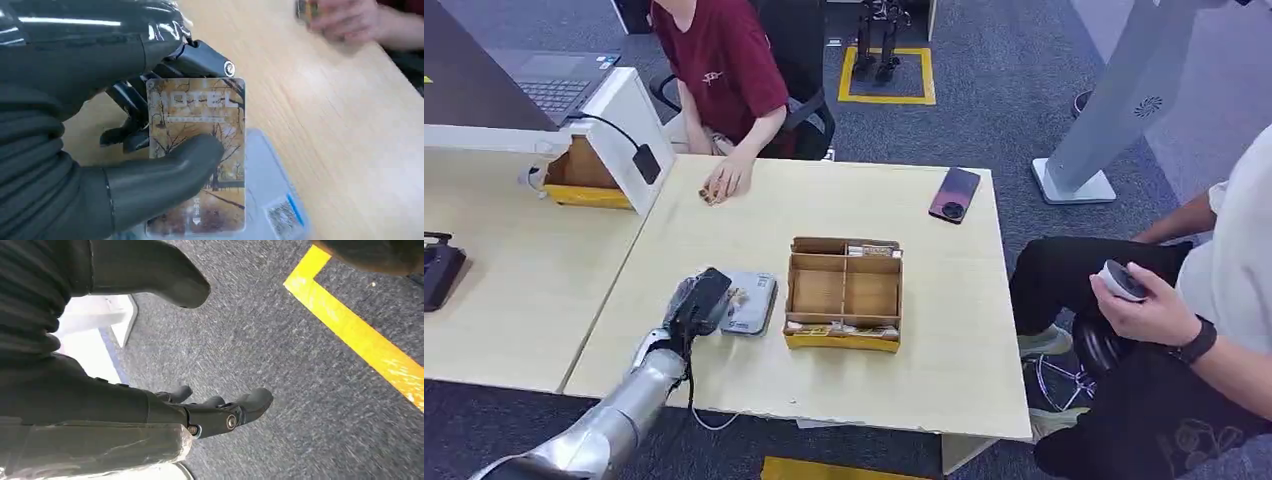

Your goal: Pass the card to the sensor for recognition and then transmit it.

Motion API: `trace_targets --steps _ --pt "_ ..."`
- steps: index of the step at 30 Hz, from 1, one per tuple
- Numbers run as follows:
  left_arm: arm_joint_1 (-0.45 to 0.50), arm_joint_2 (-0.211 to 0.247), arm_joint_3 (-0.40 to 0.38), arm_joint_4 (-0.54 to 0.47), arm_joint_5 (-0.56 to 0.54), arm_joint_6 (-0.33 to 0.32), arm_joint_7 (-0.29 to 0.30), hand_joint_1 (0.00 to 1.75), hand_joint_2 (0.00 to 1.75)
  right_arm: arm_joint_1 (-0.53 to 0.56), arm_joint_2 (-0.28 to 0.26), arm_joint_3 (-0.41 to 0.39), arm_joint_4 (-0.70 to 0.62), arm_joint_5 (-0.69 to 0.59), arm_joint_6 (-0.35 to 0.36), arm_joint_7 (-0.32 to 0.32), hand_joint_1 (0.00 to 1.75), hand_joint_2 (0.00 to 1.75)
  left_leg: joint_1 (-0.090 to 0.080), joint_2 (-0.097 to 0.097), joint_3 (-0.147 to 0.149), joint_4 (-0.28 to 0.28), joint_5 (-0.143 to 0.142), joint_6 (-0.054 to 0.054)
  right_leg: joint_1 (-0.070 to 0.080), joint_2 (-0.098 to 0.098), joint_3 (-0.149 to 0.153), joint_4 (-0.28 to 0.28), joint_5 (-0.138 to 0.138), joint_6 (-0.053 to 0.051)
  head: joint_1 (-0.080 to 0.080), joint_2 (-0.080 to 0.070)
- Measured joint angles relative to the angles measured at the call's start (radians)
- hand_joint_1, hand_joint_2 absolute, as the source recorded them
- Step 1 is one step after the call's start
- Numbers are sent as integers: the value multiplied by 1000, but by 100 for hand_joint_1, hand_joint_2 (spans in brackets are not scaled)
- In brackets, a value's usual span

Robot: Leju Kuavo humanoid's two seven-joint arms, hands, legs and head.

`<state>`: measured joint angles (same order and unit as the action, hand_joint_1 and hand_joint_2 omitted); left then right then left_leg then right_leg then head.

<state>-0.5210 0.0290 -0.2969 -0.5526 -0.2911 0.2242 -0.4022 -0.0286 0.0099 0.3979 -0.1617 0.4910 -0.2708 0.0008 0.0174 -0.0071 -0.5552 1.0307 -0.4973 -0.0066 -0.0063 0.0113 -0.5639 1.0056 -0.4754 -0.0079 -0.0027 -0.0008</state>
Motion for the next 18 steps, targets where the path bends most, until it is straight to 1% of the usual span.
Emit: trace_targets --steps 1,2,3,4,7,10,15,18 --pt "18 -6 21 -30 63 -45 -32 175 175 0 0 0 0 0 -1 -1 0 175 0 0 -1 0 0 0 0 0 0 0 0 0 0 0" --pt "36 -11 41 -69 125 -71 -50 175 175 0 0 0 0 1 -2 -1 0 175 0 0 -1 0 0 0 0 0 -1 0 0 0 0 0" --pt "48 -20 55 -108 173 -78 -57 175 175 1 0 0 0 2 -1 -1 0 175 0 0 -2 0 0 0 0 0 -2 0 0 0 0 0" --pt "55 -24 67 -144 201 -73 -62 175 175 1 0 0 0 4 -1 0 0 175 0 1 -3 0 0 0 0 1 -2 0 0 0 0 0" --pt "54 -29 102 -232 222 -25 -75 175 175 1 2 0 0 16 0 2 0 175 0 0 -2 0 0 0 0 1 -3 0 0 0 0 0" --pt "47 -33 135 -284 249 10 -90 175 175 0 5 1 0 22 1 2 0 175 0 0 -3 0 0 0 0 0 -3 0 0 0 -1 0" --pt "28 -45 163 -306 260 44 -151 175 175 -1 6 10 0 36 6 8 0 175 0 0 -3 0 0 0 0 0 -3 0 0 0 0 0" --pt "4 -52 167 -306 257 58 -169 175 175 -3 7 15 0 46 8 10 0 175 0 0 -3 0 0 0 0 0 -3 0 0 0 0 0"
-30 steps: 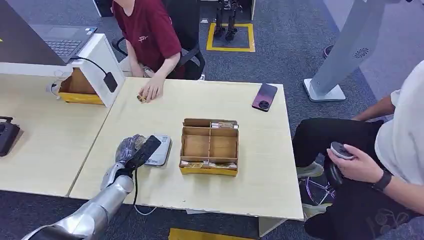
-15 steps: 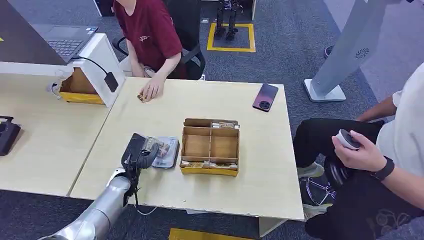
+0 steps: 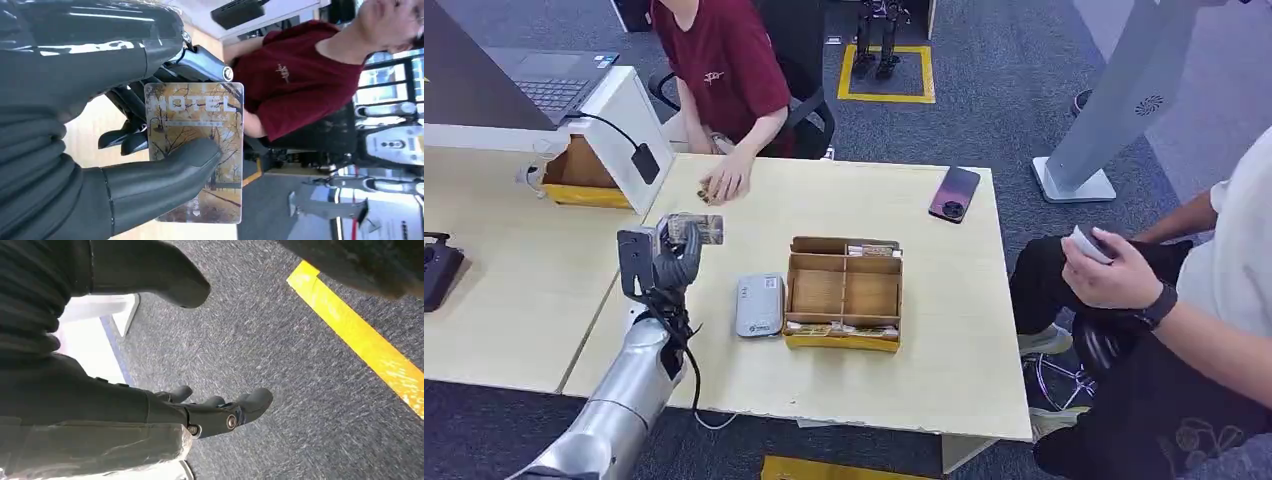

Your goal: Pass the card to the sensor for recognition and then transmit it.

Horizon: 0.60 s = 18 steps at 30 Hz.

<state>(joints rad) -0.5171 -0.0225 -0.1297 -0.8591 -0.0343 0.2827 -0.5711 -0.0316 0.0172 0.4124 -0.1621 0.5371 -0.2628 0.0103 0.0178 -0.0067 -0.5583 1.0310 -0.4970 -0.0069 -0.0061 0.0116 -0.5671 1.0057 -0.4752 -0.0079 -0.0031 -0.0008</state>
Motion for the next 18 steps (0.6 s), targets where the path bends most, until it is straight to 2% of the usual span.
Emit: trace_targets --steps 5,9,14,18 --pt "-58 -6 0 8 -52 82 -19 175 175 -5 5 10 -2 20 12 8 0 175 0 0 0 0 0 0 0 0 0 0 0 0 0 0" --pt "-93 -6 0 22 -64 101 -20 175 175 -9 9 12 -2 23 12 11 0 175 0 0 0 0 0 0 0 0 0 0 0 0 0 0" --pt "-153 -4 0 97 -175 240 -37 175 175 -17 9 21 -5 45 30 12 0 175 0 0 -1 0 0 0 0 0 -1 0 0 0 0 0" --pt "-207 -1 0 176 -239 304 -40 175 175 -23 10 27 -6 57 37 17 0 175 0 0 -1 0 0 0 0 0 -1 0 0 0 0 0"
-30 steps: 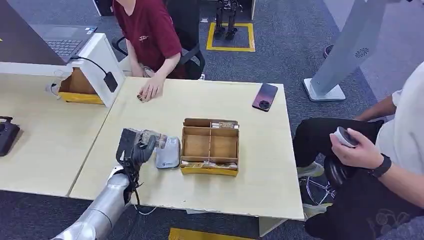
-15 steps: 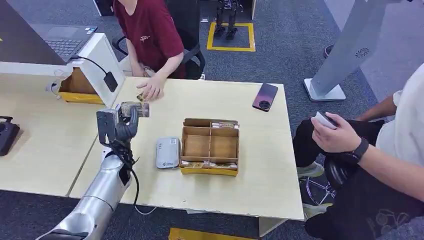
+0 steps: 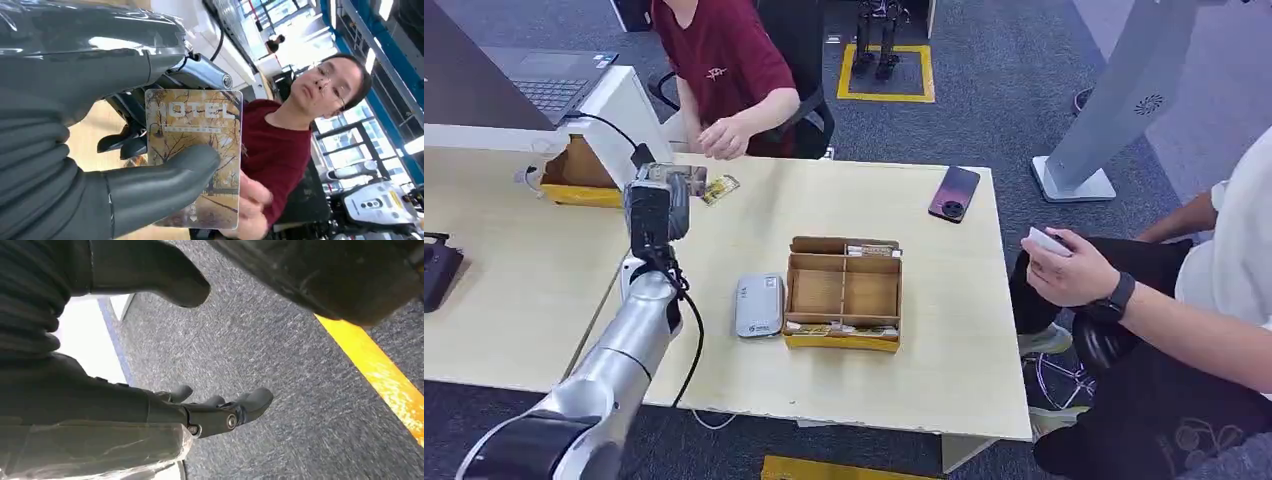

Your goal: Pass the card to the sensor for recognition and then transmit it.

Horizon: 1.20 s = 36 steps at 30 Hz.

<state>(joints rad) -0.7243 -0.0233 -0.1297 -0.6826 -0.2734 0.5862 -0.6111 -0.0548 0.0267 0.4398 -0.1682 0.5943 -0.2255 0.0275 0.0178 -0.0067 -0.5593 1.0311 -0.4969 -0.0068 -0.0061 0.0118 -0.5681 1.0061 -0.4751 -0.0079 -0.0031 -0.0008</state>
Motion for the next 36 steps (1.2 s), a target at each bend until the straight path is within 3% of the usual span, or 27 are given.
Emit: trace_targets --steps 7,14,15,22,27,30,32,36 --pt "-36 10 0 92 -54 88 -10 175 175 -3 2 2 0 15 7 6 0 175 0 0 0 0 0 0 0 0 0 0 0 0 0 0" --pt "-46 15 13 125 -107 110 -10 175 175 -8 6 3 0 20 7 6 0 175 0 0 0 0 0 0 0 0 0 0 0 0 0 0" --pt "-46 15 15 127 -110 110 -10 0 175 -9 7 3 0 20 7 6 0 175 0 0 0 0 0 0 0 0 0 0 0 0 0 0" --pt "-47 15 22 137 -91 78 -31 0 175 -8 7 3 0 20 6 5 0 175 0 0 0 0 0 0 0 0 0 0 0 0 0 0" --pt "-49 13 32 142 -63 39 -11 0 175 -7 7 2 0 14 2 8 0 175 0 0 0 0 0 0 0 0 -1 0 0 0 0 0" --pt "-49 4 39 145 -46 -40 31 0 175 -1 7 -2 0 0 -13 8 0 175 0 0 0 0 0 0 0 0 -1 0 0 0 0 0" --pt "-44 3 39 141 -37 -136 37 0 175 5 7 -7 0 -8 -14 5 0 175 0 0 -1 0 0 0 0 0 -1 0 0 0 0 0" --pt "46 10 25 -3 8 -298 58 0 175 16 7 -28 0 -29 -19 -8 0 175 0 2 -1 0 0 0 0 2 -1 0 0 0 0 0"
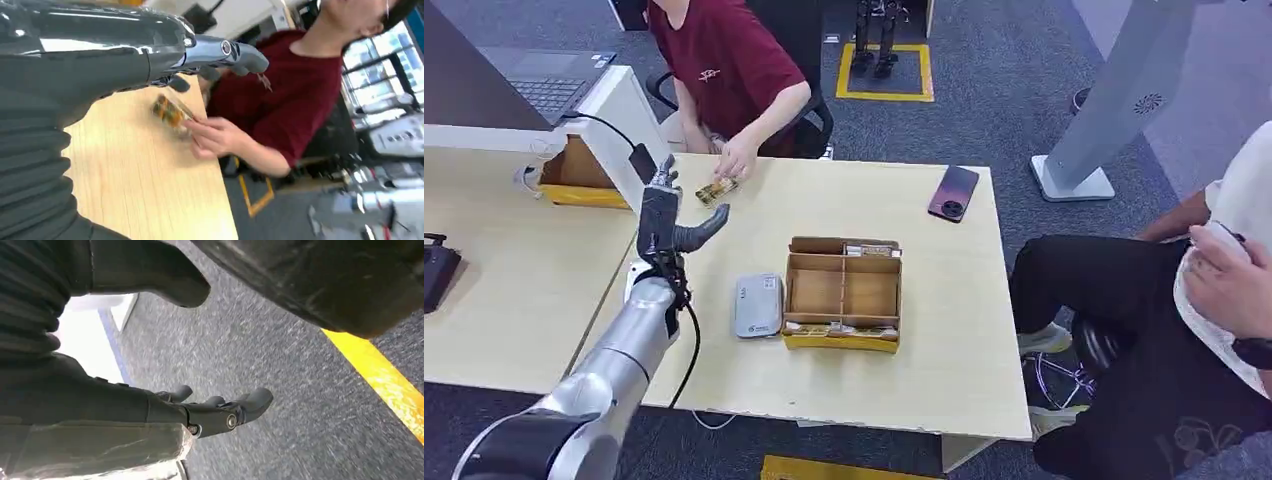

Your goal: Pass the card to the sensor for recognition and then transmit it.

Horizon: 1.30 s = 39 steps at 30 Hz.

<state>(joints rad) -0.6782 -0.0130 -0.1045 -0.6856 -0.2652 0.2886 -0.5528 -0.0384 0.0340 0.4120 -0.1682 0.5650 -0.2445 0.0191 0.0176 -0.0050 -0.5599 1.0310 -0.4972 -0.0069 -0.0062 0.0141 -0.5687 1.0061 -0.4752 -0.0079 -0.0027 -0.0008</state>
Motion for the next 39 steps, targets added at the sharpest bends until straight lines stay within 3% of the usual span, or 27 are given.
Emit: trace_targets --steps 5,10,14,16,19,23,28,33,39 --pt "144 56 -62 -236 26 -124 26 0 175 12 0 -23 0 -15 -7 -11 0 175 0 0 -1 0 0 0 0 0 -2 0 0 0 0 0" --pt "381 184 -175 -570 6 -163 32 0 175 26 -2 -46 2 -32 -15 -24 0 175 0 3 -1 -1 -2 -1 0 3 -2 0 -2 0 -1 0" --pt "529 253 -238 -754 -129 -43 18 0 175 29 -3 -56 2 -37 -24 -27 0 175 0 3 -2 -1 -2 -1 0 3 -3 0 -2 0 -1 0" --pt "589 273 -256 -816 -244 76 17 0 175 29 -3 -63 2 -35 -25 -24 0 175 0 3 -1 -1 -2 -1 0 3 -3 0 -2 0 -1 0" --pt "652 290 -277 -859 -442 226 38 0 175 28 -3 -64 2 -28 -26 -18 0 175 0 2 -2 -1 -2 -1 0 2 -3 0 -2 0 0 0" --pt "696 312 -315 -872 -516 282 48 0 175 27 -2 -65 2 -20 -27 -16 0 175 0 1 -2 -1 -2 -1 0 1 -3 0 -2 1 -1 0" --pt "706 330 -377 -861 -694 380 126 0 175 25 -2 -64 2 -8 -26 -12 0 175 0 1 -1 -1 -2 -1 0 0 -2 0 -2 0 0 0" --pt "694 325 -392 -817 -856 400 158 0 175 22 -2 -64 2 1 -25 -8 0 175 0 1 -1 -1 -2 -1 0 0 -2 0 -2 0 0 0" --pt "649 249 -393 -737 -1051 401 201 0 175 17 -2 -64 2 17 -16 -4 0 175 0 1 -1 -1 -2 -1 0 0 -2 0 -2 0 0 0"
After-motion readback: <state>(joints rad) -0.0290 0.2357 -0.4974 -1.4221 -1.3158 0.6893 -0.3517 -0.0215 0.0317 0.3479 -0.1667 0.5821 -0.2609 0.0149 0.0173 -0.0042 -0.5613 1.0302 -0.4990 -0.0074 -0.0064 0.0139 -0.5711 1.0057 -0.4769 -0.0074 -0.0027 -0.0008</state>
